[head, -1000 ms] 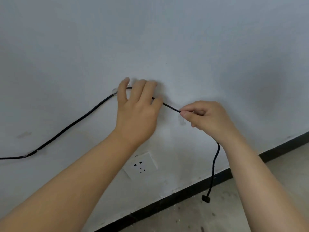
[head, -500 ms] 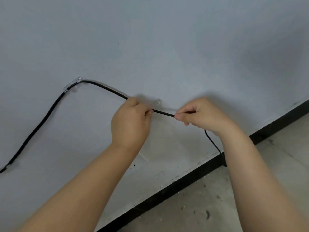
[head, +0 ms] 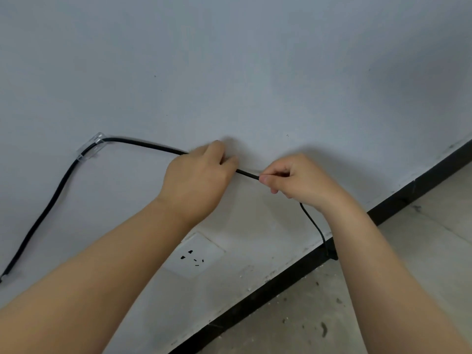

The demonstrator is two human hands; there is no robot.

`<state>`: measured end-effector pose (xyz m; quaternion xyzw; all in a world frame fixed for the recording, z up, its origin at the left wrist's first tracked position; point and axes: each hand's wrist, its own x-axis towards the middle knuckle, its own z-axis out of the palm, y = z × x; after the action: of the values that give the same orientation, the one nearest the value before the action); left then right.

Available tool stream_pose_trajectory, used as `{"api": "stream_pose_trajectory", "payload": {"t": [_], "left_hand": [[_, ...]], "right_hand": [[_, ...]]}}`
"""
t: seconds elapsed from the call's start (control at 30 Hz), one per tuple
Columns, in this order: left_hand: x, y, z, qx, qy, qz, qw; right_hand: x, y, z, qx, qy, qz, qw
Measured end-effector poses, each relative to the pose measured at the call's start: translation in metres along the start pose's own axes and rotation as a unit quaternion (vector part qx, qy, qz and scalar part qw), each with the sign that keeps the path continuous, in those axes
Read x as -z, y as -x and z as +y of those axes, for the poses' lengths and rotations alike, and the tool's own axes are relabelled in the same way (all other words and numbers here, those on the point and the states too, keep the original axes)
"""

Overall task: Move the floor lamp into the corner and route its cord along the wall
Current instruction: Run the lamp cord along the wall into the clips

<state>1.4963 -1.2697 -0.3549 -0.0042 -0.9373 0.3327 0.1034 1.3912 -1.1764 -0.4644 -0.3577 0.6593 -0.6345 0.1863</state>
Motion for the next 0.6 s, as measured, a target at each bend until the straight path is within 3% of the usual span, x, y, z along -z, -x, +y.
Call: {"api": "stream_pose_trajectory", "payload": {"t": [0.17,0.37,0.6], "left_hand": [[-0.001,-0.003,-0.011,-0.117,-0.065,0.023,0.991],[0.004,-0.012,-0.028,-0.323,-0.178,0.076,0.926],[0.004,-0.024,-0.039,-0.370,-0.155,0.078,0.913]], "right_hand": [[-0.003,-0.002,0.004,-0.001,-0.013,0.012,1.000],[-0.002,-0.002,0.005,0.001,-0.013,0.033,0.999],[-0.007,-0.005,0.011,0.014,-0.026,0.094,0.995]]}}
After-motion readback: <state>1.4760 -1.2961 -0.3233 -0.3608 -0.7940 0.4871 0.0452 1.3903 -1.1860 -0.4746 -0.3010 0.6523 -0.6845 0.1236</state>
